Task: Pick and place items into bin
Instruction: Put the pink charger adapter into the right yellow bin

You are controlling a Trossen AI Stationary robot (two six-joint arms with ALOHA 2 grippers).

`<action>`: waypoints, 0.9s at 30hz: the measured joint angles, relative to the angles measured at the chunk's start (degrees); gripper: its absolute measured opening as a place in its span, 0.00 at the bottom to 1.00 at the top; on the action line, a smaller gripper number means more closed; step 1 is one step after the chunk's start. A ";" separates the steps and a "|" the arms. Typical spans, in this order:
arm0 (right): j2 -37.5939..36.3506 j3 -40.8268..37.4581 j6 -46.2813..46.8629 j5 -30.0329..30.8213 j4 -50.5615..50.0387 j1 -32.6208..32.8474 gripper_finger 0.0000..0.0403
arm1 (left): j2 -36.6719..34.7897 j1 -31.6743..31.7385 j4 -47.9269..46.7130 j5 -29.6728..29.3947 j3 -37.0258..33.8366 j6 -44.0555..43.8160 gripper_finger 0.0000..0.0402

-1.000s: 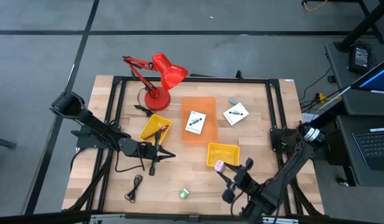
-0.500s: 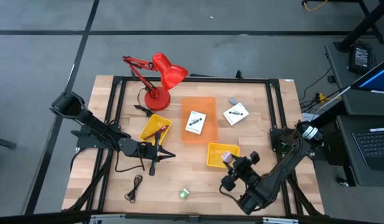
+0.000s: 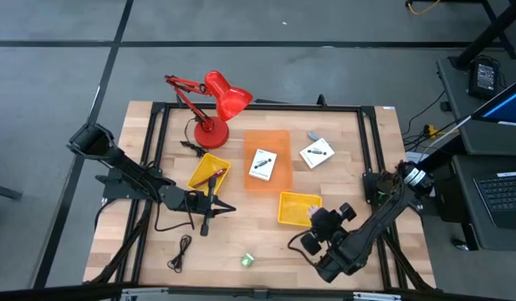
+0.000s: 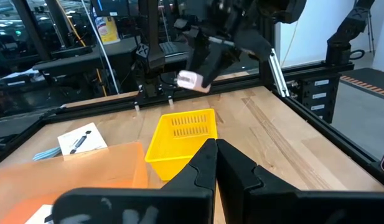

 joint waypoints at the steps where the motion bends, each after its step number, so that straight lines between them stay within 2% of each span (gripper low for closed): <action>1: 0.00 0.00 -1.93 -1.52 0.57 -0.58 0.37 | 0.00 -0.01 0.00 0.00 0.00 0.00 0.01; 9: 0.00 1.17 -24.39 -7.38 8.86 -6.42 0.37 | 0.00 0.00 0.00 0.00 0.00 -0.02 0.01; 12: 0.00 2.38 -30.12 -7.93 8.78 -8.65 0.37 | 0.00 -0.02 0.02 0.00 0.00 0.00 0.01; 24: 0.00 3.30 -53.78 -20.04 13.81 -16.16 0.37 | 0.00 0.00 -0.24 0.00 0.00 0.00 0.01; 27: 0.00 3.30 -57.30 -22.23 14.44 -17.95 0.37 | 0.00 -0.01 -0.28 0.00 0.00 -0.02 0.01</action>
